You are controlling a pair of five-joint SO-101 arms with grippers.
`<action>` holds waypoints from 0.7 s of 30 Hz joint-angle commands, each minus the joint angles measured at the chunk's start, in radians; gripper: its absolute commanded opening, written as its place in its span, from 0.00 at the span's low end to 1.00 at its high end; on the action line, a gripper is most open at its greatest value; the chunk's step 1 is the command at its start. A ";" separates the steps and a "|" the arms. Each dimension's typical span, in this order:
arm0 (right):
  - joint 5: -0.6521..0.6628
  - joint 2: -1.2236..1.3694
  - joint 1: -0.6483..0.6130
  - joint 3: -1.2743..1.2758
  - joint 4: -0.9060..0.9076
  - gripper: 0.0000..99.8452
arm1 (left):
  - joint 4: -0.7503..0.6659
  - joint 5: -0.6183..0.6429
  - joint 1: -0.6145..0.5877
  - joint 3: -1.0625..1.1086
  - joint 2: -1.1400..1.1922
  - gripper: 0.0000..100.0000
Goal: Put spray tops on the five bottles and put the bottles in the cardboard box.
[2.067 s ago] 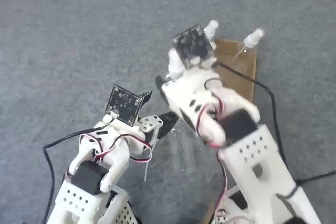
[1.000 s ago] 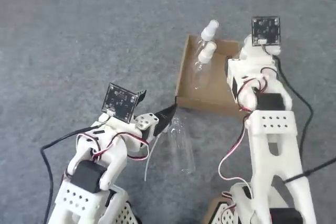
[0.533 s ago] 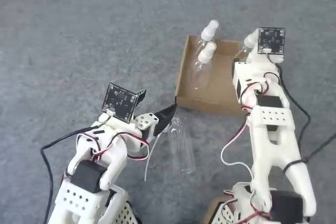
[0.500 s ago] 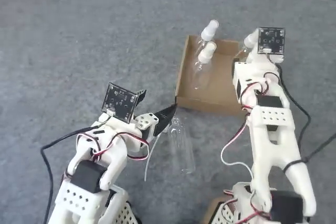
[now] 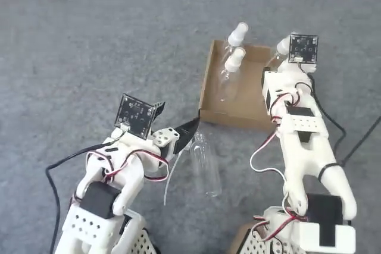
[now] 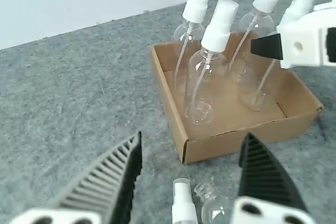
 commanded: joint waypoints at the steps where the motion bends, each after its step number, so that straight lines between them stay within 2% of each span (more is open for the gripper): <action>1: 0.000 -0.010 0.005 -0.012 -0.027 0.01 | -0.008 -0.009 -0.005 -0.002 -0.018 0.28; 6: 0.132 -0.004 -0.012 -0.009 -0.027 0.01 | -0.008 -0.009 -0.006 -0.002 -0.018 0.28; 21: 0.124 -0.004 -0.035 -0.011 -0.018 0.01 | -0.008 -0.009 -0.006 -0.002 -0.018 0.28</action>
